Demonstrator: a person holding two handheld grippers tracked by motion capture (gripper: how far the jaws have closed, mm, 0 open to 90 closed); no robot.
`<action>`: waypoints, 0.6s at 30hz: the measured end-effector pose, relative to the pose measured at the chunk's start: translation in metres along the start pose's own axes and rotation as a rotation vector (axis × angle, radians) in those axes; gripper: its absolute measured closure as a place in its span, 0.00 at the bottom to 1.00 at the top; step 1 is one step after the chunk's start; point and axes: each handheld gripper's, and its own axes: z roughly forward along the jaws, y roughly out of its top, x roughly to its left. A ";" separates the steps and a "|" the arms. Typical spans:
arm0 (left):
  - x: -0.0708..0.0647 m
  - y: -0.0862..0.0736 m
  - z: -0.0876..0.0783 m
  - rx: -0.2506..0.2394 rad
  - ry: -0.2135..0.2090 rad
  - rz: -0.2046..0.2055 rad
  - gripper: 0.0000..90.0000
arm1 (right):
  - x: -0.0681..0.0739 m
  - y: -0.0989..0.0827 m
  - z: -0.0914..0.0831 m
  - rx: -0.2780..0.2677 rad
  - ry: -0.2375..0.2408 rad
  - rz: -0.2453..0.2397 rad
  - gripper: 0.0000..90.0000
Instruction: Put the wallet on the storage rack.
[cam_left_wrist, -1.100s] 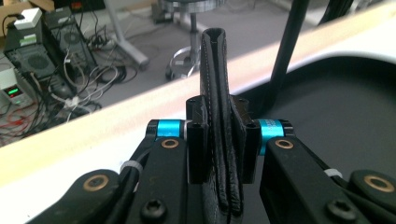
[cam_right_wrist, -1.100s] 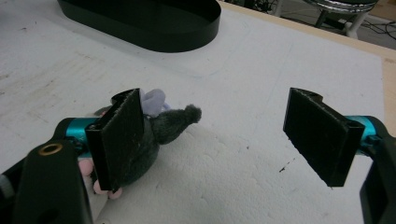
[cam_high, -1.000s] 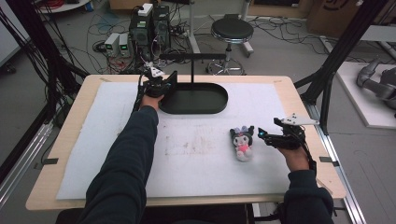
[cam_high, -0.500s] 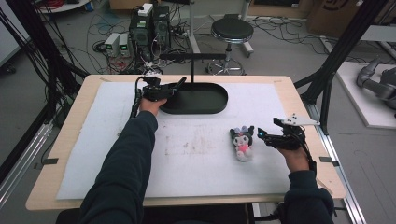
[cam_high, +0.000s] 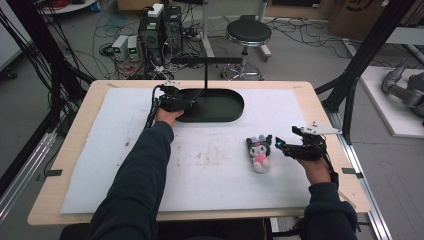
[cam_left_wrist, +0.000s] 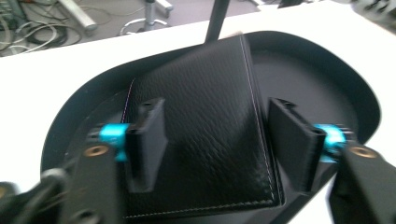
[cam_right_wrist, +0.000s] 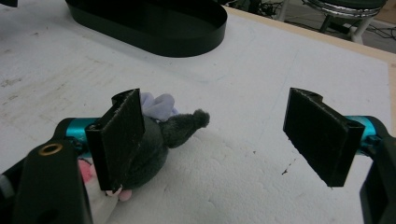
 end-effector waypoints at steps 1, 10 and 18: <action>0.000 0.000 0.000 0.000 0.000 0.000 0.35 | 0.000 0.000 0.000 0.000 0.000 0.000 0.23; -0.004 0.000 -0.053 -0.129 -0.008 0.004 0.23 | 0.001 0.002 0.002 -0.001 0.002 -0.009 0.23; -0.003 -0.015 -0.102 -0.221 -0.016 0.038 0.23 | 0.004 0.003 0.005 0.012 -0.008 -0.022 0.23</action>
